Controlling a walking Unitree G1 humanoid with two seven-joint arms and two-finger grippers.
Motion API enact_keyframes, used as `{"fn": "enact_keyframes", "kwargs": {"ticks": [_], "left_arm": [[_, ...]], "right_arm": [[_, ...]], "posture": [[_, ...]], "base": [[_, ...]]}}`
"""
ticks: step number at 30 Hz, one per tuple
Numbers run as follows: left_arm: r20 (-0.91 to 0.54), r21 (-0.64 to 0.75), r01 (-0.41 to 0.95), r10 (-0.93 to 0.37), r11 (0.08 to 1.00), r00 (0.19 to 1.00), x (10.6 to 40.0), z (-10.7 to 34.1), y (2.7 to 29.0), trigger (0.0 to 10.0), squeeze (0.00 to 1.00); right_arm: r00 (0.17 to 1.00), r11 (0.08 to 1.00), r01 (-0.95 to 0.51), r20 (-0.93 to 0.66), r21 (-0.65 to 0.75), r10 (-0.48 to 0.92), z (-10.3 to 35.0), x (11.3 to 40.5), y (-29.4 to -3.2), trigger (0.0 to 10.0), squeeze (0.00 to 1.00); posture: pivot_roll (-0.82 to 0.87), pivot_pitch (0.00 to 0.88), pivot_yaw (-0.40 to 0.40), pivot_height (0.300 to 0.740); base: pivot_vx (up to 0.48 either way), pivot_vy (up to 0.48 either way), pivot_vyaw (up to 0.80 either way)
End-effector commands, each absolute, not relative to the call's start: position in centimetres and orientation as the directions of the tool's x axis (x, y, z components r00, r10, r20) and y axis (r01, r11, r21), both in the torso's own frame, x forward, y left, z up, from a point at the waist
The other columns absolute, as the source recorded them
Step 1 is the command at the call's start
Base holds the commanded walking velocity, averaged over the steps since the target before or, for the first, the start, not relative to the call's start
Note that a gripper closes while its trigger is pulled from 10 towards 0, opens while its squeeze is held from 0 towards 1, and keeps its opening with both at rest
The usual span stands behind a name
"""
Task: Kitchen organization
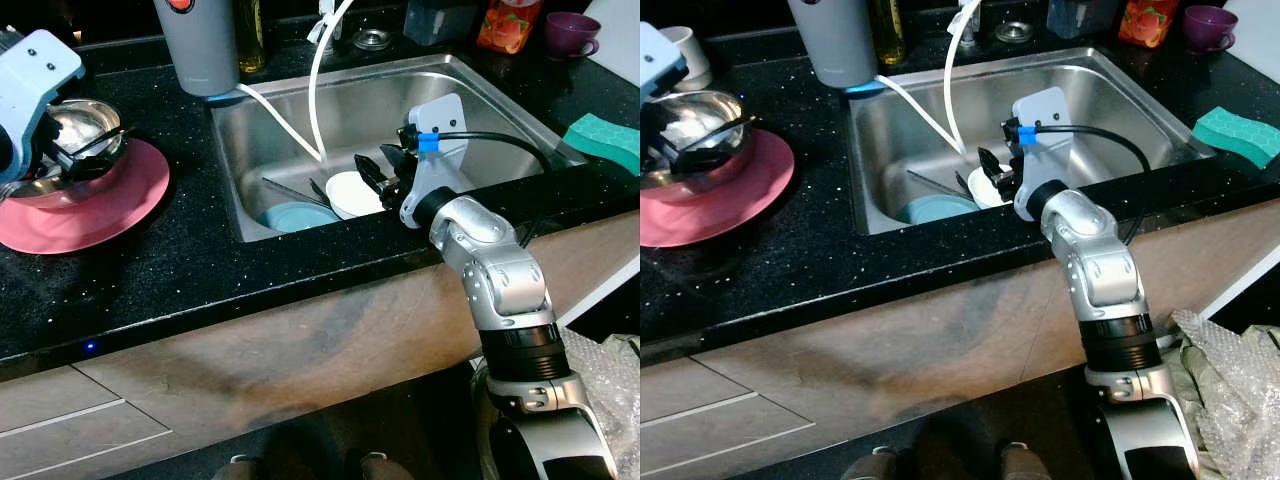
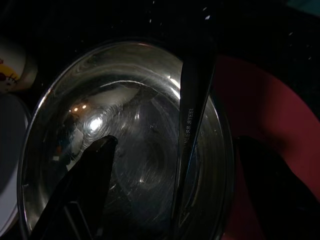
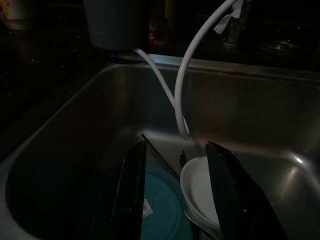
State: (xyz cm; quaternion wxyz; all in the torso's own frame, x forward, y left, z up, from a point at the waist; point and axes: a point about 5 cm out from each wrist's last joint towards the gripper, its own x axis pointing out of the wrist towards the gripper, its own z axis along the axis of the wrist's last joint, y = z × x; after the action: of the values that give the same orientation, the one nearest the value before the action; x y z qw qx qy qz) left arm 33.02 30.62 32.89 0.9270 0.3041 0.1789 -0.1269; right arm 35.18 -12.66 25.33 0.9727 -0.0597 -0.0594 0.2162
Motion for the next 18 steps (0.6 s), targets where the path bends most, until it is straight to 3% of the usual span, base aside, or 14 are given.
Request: {"fn": "enact_keyframes", "kwargs": {"ticks": [1,8,9,10,11,12,13,16,17,18], "left_arm": [[-0.414,0.535,0.326,-0.095,0.779,0.905,32.8,32.8,31.2,10.0,0.0],[-0.396,0.513,0.335,-0.129,0.79,0.909,32.9,33.3,30.9,10.0,0.0],[-0.394,0.501,0.335,-0.134,0.798,0.909,33.0,33.4,30.9,6.6,0.0],[-0.393,0.494,0.334,-0.137,0.803,0.909,32.9,33.5,30.9,4.0,0.0],[-0.391,0.487,0.333,-0.14,0.807,0.91,32.9,33.5,30.9,4.0,0.0],[-0.391,0.481,0.335,-0.144,0.81,0.909,32.9,33.6,30.9,1.4,0.0],[-0.392,0.471,0.339,-0.151,0.814,0.907,32.9,33.6,30.9,0.0,0.0],[-0.391,0.465,0.345,-0.16,0.815,0.906,32.9,33.7,30.8,0.0,0.0],[-0.391,0.468,0.353,-0.169,0.81,0.905,32.9,33.8,30.6,2.5,0.0],[-0.389,0.467,0.355,-0.173,0.81,0.905,32.9,33.8,30.6,2.5,0.0]], "right_arm": [[0.896,0.894,-0.422,0.081,-0.149,0.436,25.4,35.2,-12.5,10.0,0.0],[0.896,0.894,-0.422,0.079,-0.151,0.436,25.4,35.2,-12.6,10.0,0.0],[0.896,0.894,-0.422,0.079,-0.151,0.436,25.4,35.2,-12.5,10.0,0.0],[0.896,0.894,-0.422,0.079,-0.151,0.436,25.4,35.2,-12.5,10.0,0.0],[0.896,0.894,-0.422,0.079,-0.151,0.436,25.4,35.2,-12.5,10.0,0.0],[0.897,0.894,-0.421,0.08,-0.15,0.436,25.4,35.2,-12.5,10.0,0.0],[0.897,0.894,-0.421,0.08,-0.15,0.435,25.4,35.2,-12.5,10.0,0.0],[0.897,0.895,-0.42,0.08,-0.151,0.435,25.4,35.2,-12.6,10.0,0.0],[0.898,0.895,-0.419,0.08,-0.152,0.433,25.4,35.2,-12.6,10.0,0.0],[0.898,0.896,-0.418,0.079,-0.152,0.433,25.4,35.2,-12.6,10.0,0.0]], "posture": [[0.05,0.143,-0.006,0.74],[0.05,0.148,-0.008,0.74],[0.05,0.147,-0.007,0.74],[0.05,0.147,-0.007,0.74],[0.05,0.148,-0.006,0.74],[0.05,0.148,-0.006,0.74],[0.05,0.147,-0.005,0.74],[0.05,0.147,-0.005,0.74],[0.05,0.147,-0.002,0.74],[0.05,0.147,-0.002,0.74]], "base": [[0.0,0.0,0.0],[0.0,0.0,0.0],[0.0,0.0,0.0],[0.0,0.0,0.0],[0.0,0.0,0.0],[0.0,0.0,0.0],[0.0,0.0,0.0],[0.0,0.0,0.0],[0.0,0.0,0.0],[0.0,0.0,0.0]]}}
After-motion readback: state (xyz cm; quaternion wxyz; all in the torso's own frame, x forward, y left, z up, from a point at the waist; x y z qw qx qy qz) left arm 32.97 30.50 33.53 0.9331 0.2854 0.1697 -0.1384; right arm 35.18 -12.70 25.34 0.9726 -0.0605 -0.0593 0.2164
